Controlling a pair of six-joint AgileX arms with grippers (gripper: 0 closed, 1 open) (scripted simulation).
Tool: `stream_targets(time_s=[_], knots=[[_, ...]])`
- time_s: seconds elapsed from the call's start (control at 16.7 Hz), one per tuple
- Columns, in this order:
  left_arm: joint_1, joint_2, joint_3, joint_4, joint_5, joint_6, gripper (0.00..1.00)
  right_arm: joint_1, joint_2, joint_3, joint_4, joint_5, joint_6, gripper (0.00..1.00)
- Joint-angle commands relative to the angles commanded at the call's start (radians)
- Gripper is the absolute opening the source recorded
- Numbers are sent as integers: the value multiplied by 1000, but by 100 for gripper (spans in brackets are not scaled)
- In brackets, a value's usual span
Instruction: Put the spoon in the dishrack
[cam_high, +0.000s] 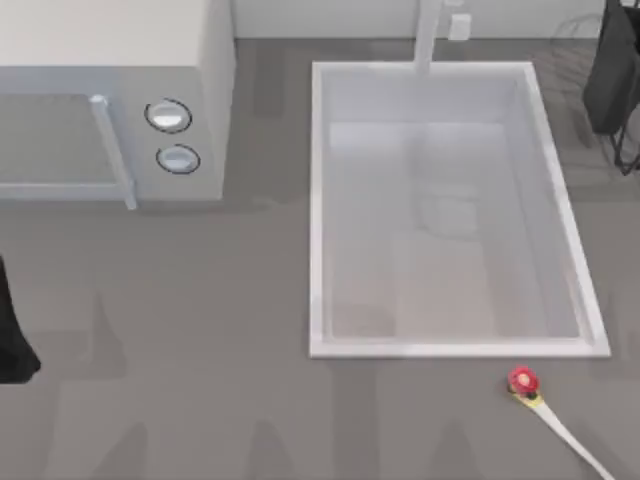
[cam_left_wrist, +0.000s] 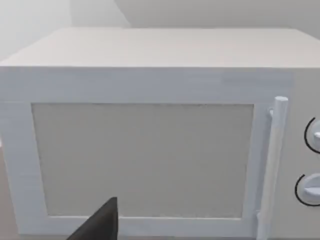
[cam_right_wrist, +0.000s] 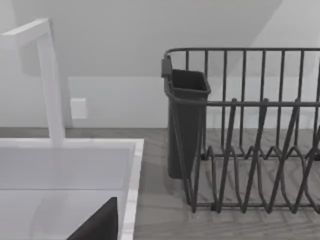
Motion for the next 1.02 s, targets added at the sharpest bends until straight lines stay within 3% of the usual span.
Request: stream_targets(time_s=[0.42, 1.02], knots=[[0, 0, 0, 0, 0, 0, 100, 72, 161, 127, -139, -3, -8, 100], [0, 0, 0, 0, 0, 0, 100, 354, 1009, 635, -730, 2, -47, 100]])
